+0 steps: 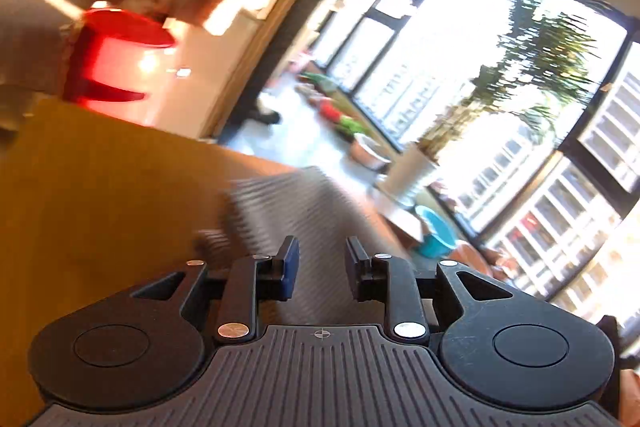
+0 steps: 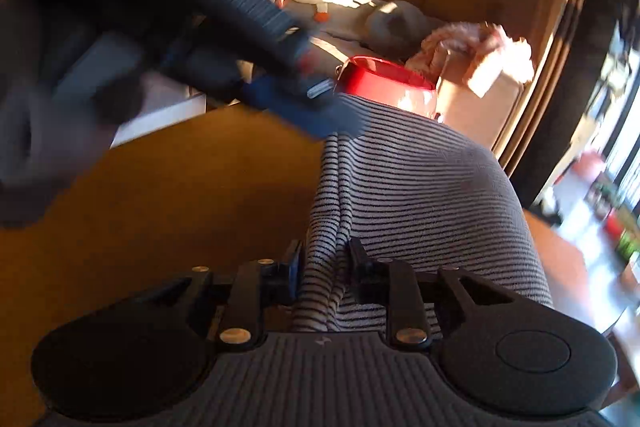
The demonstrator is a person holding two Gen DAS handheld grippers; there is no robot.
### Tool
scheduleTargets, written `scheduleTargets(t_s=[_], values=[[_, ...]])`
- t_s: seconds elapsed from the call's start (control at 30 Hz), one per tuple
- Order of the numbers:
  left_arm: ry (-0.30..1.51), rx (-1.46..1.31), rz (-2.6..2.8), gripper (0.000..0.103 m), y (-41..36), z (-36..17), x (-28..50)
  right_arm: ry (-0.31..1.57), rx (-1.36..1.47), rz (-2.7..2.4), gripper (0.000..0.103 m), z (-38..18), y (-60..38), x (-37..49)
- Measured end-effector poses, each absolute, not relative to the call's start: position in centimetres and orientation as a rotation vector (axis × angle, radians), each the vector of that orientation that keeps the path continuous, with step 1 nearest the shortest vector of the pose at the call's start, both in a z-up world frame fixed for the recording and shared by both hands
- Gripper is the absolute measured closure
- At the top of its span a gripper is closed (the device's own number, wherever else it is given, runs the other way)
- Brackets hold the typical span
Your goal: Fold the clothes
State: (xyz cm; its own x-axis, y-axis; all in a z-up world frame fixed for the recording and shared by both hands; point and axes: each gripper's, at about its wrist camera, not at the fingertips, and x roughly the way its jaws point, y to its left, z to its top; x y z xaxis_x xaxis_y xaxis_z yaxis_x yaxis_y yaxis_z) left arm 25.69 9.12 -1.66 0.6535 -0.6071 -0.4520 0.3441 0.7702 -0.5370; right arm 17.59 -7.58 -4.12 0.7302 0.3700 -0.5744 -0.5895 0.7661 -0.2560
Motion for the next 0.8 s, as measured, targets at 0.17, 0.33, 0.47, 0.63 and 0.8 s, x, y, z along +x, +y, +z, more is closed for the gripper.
scheduleTargets(t_s=[0.17,0.33,0.47,0.63,0.8], values=[[0.749,-0.381,-0.536,0.081,5.0,-4.2,27.9,0.523,-0.396,0.597,0.067,-2.3,-9.8,17.4],[0.734,-0.352,-0.533,0.081,4.9,-4.2,28.2,0.504,-0.274,0.565,0.030,1.6,-15.9,17.2],[0.730,-0.345,-0.529,0.081,4.8,-4.1,27.3,0.525,-0.116,0.412,0.021,2.0,-20.6,19.9],[0.727,-0.333,-0.527,0.081,4.8,-4.0,27.1,0.703,0.224,0.366,0.019,-2.9,-24.4,24.1],[0.722,-0.323,-0.515,0.081,5.0,-4.1,27.2,0.750,0.421,0.460,0.047,-4.3,-25.3,23.8]])
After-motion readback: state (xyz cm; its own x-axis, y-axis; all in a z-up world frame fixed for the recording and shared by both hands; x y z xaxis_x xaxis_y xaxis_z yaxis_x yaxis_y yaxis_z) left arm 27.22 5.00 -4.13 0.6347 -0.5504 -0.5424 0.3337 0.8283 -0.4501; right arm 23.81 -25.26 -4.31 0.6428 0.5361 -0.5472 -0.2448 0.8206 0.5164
